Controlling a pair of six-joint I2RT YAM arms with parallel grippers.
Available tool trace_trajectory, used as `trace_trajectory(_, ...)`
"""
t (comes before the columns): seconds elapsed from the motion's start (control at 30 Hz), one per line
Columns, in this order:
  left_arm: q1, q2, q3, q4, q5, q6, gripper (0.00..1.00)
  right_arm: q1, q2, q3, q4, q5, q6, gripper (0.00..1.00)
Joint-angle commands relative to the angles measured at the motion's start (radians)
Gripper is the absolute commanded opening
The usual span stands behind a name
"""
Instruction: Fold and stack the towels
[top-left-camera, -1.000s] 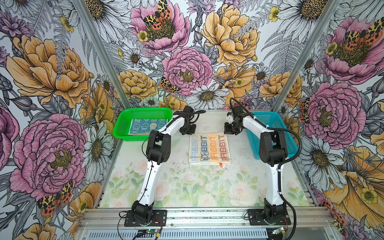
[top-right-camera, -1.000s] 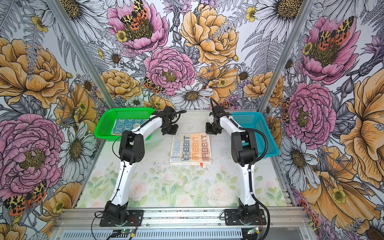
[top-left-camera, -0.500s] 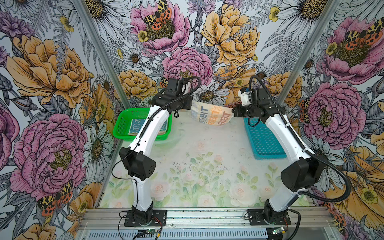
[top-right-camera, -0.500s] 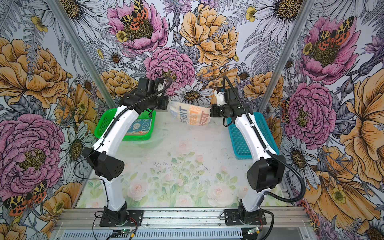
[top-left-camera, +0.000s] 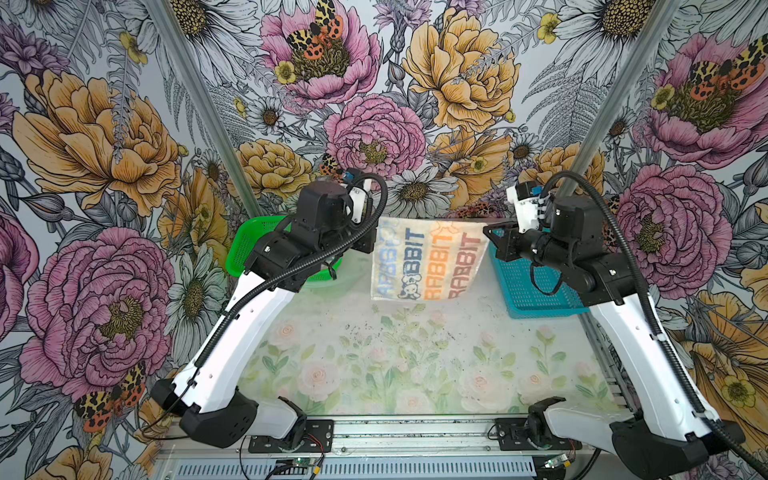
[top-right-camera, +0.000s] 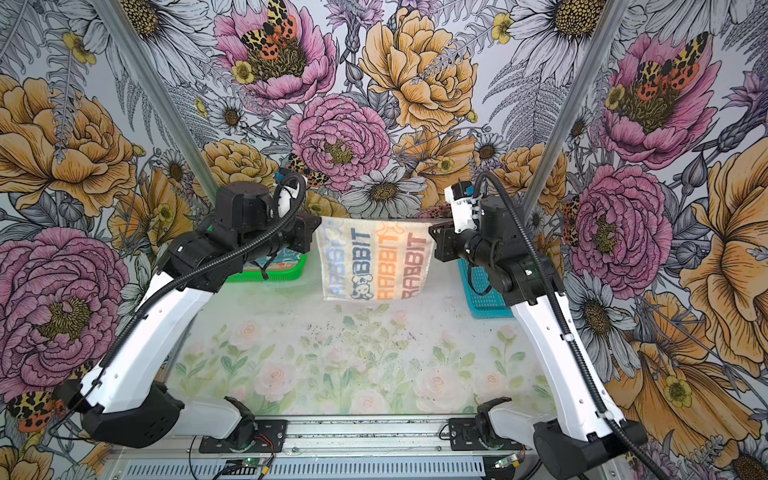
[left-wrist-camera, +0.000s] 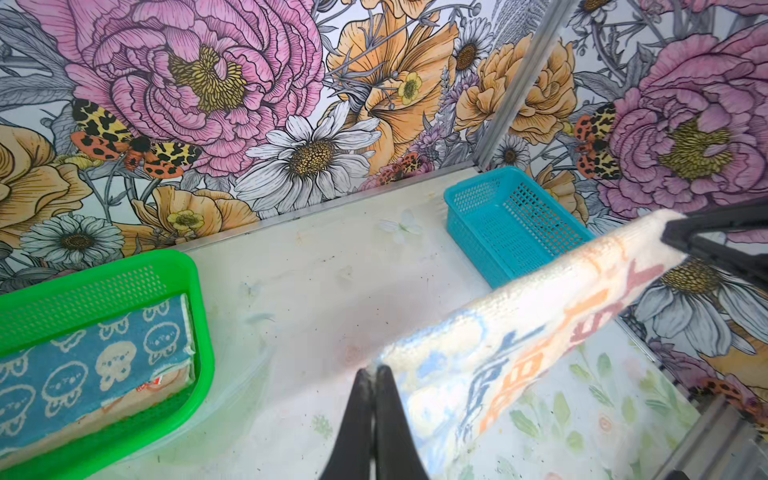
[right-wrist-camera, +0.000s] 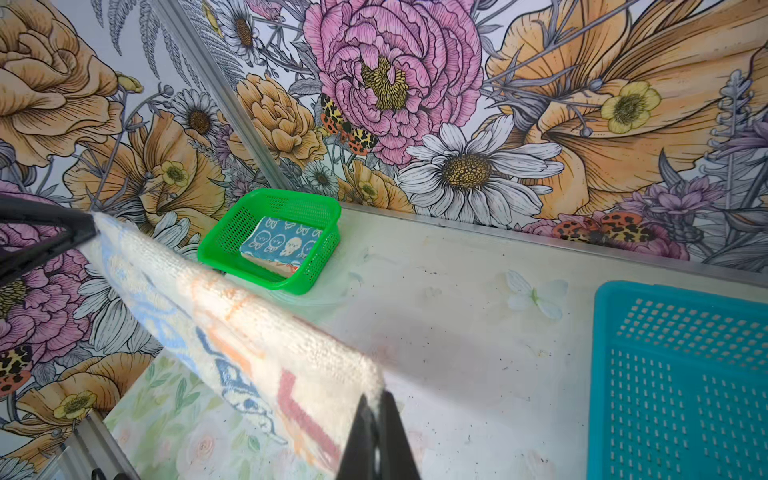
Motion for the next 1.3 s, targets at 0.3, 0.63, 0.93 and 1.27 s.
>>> trace_trajectory(0.3,0.064,-0.045,-0.377,0.125,0.04,-0.146,0.0,0.002,0.083,-0.172,-0.068,0.028,0.081,0.0)
trace_trajectory(0.63,0.066,-0.043,-0.383,0.177,0.033,-0.139,0.0,0.065,0.08,-0.184,-0.061,0.048,0.044,0.0)
trace_trajectory(0.93,-0.014,-0.257,-0.545,0.176,-0.007,-0.275,0.0,0.142,-0.103,-0.307,-0.062,0.062,0.064,0.0)
trace_trajectory(1.27,0.139,-0.017,-0.621,0.305,0.11,-0.255,0.0,0.039,0.234,-0.293,-0.009,0.059,0.107,0.0)
